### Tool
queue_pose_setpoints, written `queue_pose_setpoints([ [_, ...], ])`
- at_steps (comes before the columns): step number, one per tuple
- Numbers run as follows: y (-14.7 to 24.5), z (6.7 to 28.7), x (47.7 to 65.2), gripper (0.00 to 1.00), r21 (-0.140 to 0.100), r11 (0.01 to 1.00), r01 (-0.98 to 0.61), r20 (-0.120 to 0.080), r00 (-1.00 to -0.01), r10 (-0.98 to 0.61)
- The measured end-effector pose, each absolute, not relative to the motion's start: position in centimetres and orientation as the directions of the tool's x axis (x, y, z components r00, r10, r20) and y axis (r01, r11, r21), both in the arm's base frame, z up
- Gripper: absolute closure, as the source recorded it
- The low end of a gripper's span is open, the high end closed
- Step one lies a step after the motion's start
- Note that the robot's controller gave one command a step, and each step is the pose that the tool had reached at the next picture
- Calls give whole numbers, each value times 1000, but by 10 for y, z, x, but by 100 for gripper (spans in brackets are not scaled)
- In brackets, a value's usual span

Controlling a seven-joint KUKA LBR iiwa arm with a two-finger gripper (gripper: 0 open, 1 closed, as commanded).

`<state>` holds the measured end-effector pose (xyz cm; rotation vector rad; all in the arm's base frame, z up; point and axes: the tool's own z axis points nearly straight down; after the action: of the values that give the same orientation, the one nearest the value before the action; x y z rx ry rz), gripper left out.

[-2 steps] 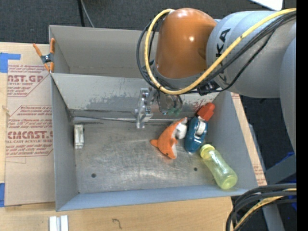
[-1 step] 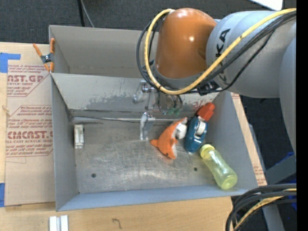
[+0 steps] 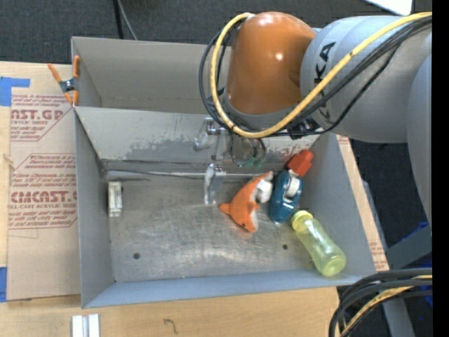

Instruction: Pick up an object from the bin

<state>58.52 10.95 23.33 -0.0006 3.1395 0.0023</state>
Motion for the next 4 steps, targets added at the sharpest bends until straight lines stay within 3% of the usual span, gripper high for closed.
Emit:
queue_pose_setpoints([
  [1,100,196,577,0,1,998,-66,-8,-998,-66],
  [2,64,179,577,0,1,999,-38,5,-999,-38],
  [3,48,152,584,0,0,1000,-13,-8,-1000,-13],
  [4,9,136,576,0,2,995,-103,3,-995,-103],
])
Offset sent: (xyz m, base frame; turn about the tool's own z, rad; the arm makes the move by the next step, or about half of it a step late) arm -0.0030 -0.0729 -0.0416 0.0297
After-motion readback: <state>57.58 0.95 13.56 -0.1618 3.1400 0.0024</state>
